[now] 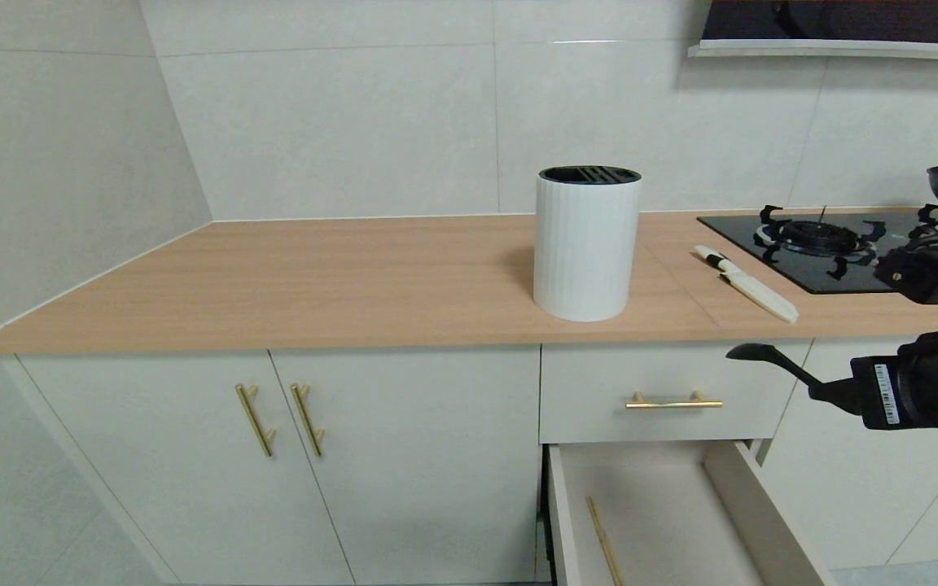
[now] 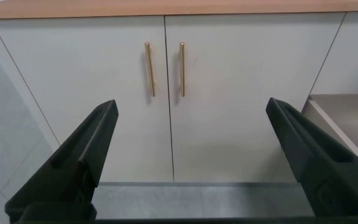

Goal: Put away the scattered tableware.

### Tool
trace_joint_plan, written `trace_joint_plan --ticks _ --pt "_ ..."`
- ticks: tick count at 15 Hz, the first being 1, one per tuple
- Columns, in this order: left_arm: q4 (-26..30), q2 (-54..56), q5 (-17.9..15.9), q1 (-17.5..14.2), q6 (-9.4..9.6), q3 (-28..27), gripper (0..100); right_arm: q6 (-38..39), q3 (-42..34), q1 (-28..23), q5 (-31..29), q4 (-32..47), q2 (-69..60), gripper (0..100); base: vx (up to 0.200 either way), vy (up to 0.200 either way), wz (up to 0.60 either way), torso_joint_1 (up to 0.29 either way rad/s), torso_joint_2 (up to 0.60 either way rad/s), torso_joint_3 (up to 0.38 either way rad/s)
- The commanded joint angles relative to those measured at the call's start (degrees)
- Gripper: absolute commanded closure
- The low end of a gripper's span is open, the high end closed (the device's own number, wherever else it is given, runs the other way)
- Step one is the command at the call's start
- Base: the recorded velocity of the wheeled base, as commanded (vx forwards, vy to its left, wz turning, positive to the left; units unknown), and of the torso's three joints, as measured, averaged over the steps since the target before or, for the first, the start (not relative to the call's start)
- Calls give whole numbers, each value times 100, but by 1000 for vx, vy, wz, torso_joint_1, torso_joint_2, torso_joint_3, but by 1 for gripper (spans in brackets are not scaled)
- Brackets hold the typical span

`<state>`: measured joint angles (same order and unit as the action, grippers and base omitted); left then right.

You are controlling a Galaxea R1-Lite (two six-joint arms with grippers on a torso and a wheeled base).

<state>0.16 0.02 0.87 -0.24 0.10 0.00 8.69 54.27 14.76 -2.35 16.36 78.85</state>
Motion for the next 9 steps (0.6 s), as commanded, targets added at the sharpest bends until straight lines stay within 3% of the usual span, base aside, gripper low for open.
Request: trace_joint_plan --ticks 1,9 --pt "2 -2 1 -2 -1 0 0 1 -242 -52 -2 -142 350 100 0 0 0 0 0 0" --pt "-7 -2 1 -2 -1 0 0 10 -347 -70 -2 -353 781 100 0 0 0 -19 52 32"
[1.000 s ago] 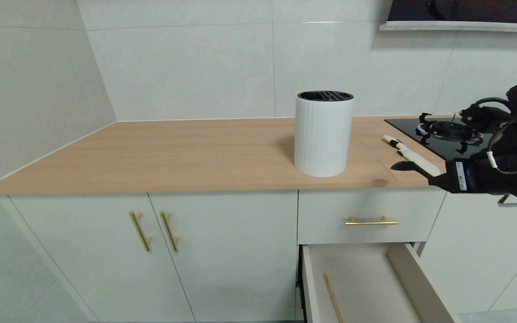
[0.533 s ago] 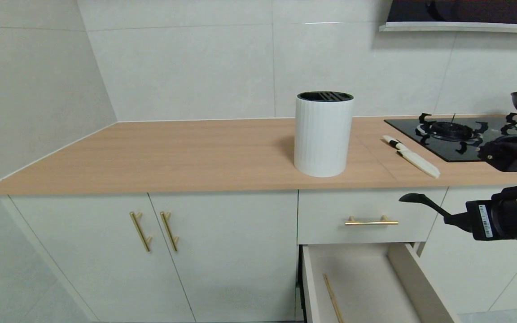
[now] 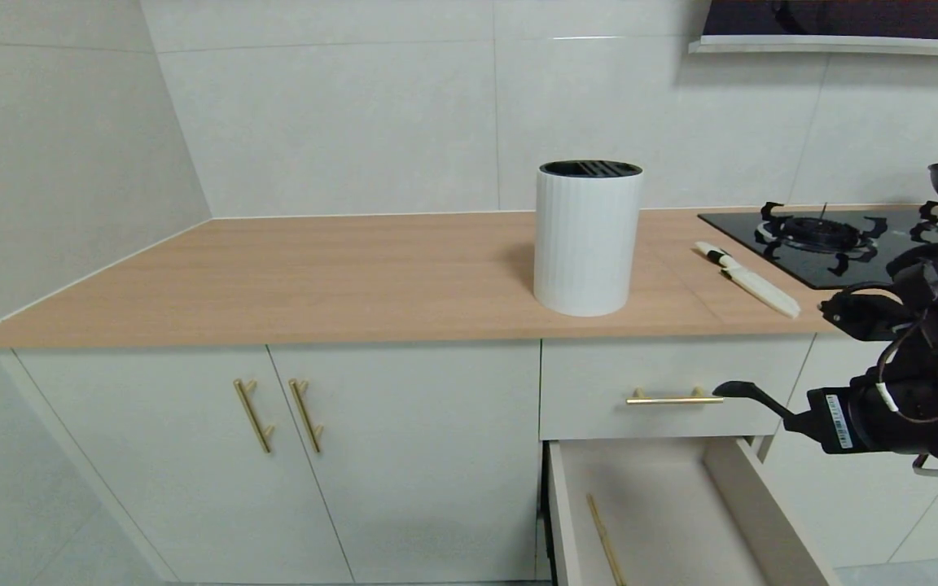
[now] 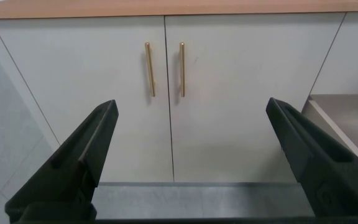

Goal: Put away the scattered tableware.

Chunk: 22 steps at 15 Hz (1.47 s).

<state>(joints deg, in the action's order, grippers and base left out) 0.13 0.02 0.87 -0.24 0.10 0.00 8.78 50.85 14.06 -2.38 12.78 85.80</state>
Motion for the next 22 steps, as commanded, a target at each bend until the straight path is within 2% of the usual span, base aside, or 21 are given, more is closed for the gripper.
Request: trace_joint_plan --ticks 1,12,19,22 --pt "4 -2 1 -2 -1 0 0 -8 -5 1 -8 6 148 100 0 0 0 -144 369 227" --pt "4 -2 1 -2 -1 0 0 -16 -75 36 0 -3 491 100 0 0 0 -135 444 304" --pt "4 -2 1 -2 -1 0 0 -16 -75 53 0 -12 578 100 0 0 0 -12 60 46" --pt "4 -2 1 -2 -1 0 0 -25 -303 97 0 -618 1097 100 0 0 0 0 0 0"
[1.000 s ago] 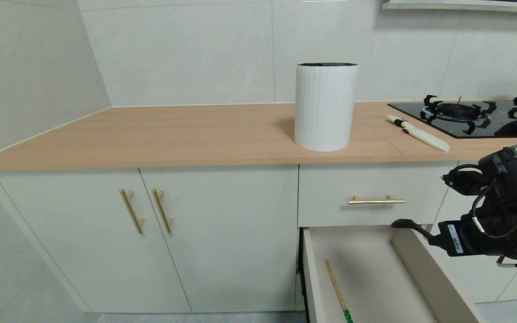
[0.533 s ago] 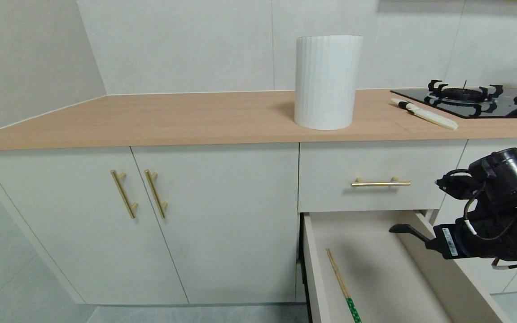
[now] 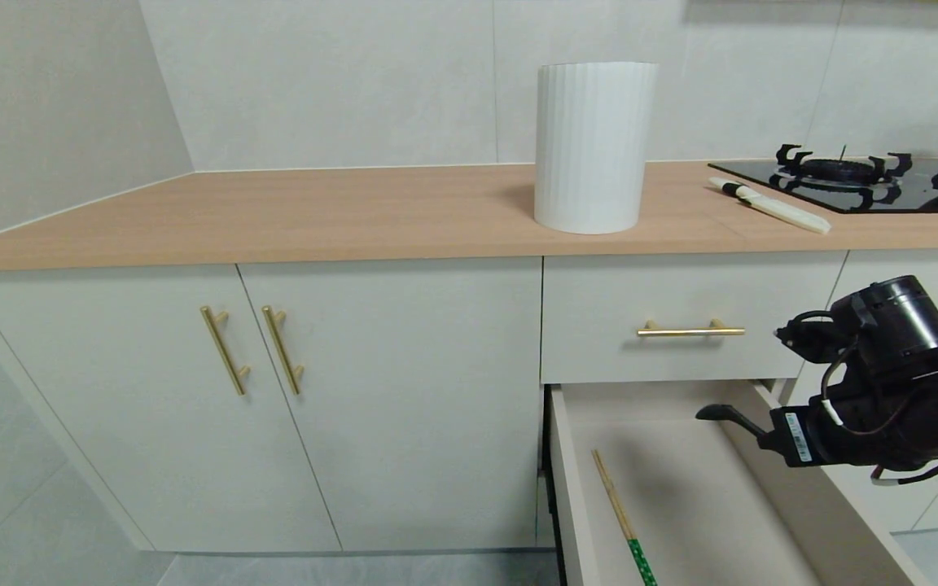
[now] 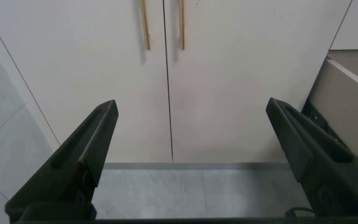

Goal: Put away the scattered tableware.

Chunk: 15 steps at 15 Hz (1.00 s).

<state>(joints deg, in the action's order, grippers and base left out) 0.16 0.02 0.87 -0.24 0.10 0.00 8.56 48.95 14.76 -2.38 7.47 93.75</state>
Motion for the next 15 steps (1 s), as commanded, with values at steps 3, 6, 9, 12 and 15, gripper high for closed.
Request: trace_joint_plan --ticks 3,6,9,12,15 --pt "2 -2 1 -2 -1 0 0 32 -351 167 -61 -1231 1383 100 0 0 0 0 0 0" --pt "-7 -2 1 -2 -1 0 0 164 -368 176 -114 -1784 2245 100 0 0 0 0 0 0" --pt "2 -2 1 -2 -1 0 0 296 -377 185 -298 -2426 3062 100 0 0 0 0 0 0" --pt "2 -2 1 -2 -1 0 0 304 -368 185 -307 -2663 3493 100 0 0 0 0 0 0" --pt "2 -2 1 -2 -1 0 0 304 -368 167 -307 -2839 3844 100 0 0 0 0 0 0"
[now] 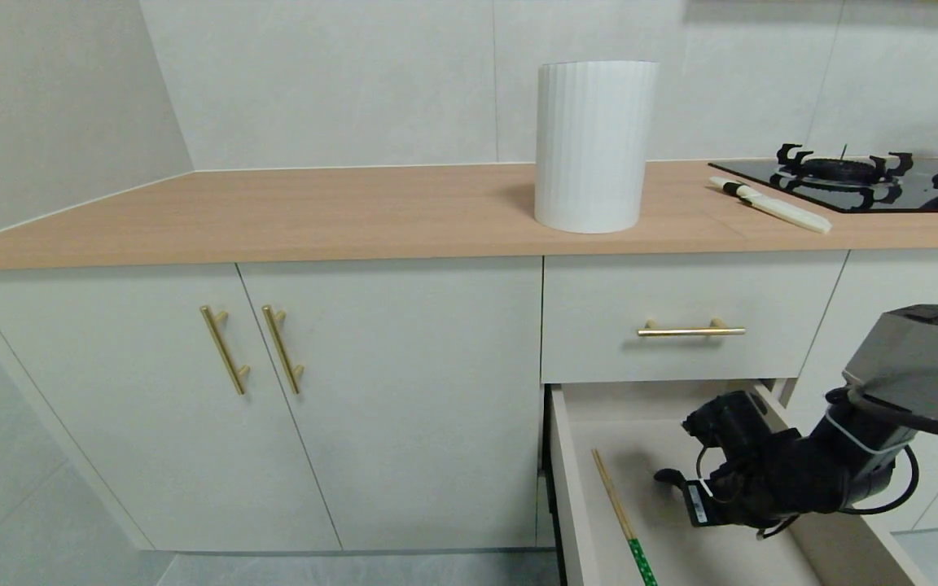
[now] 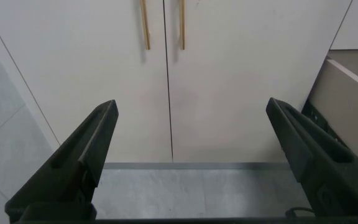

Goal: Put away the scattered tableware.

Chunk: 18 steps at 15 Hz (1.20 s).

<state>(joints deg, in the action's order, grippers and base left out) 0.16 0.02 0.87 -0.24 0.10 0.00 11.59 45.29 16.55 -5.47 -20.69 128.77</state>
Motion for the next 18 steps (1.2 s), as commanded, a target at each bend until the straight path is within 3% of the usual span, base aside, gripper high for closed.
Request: trace_joint_plan --ticks 1,18 --pt "2 -2 1 -2 -1 0 0 -8 -2 -3 -33 -32 474 100 0 0 0 0 0 0" --pt "2 -2 1 -2 -1 0 0 98 42 23 -358 -243 667 100 0 0 0 0 0 0"
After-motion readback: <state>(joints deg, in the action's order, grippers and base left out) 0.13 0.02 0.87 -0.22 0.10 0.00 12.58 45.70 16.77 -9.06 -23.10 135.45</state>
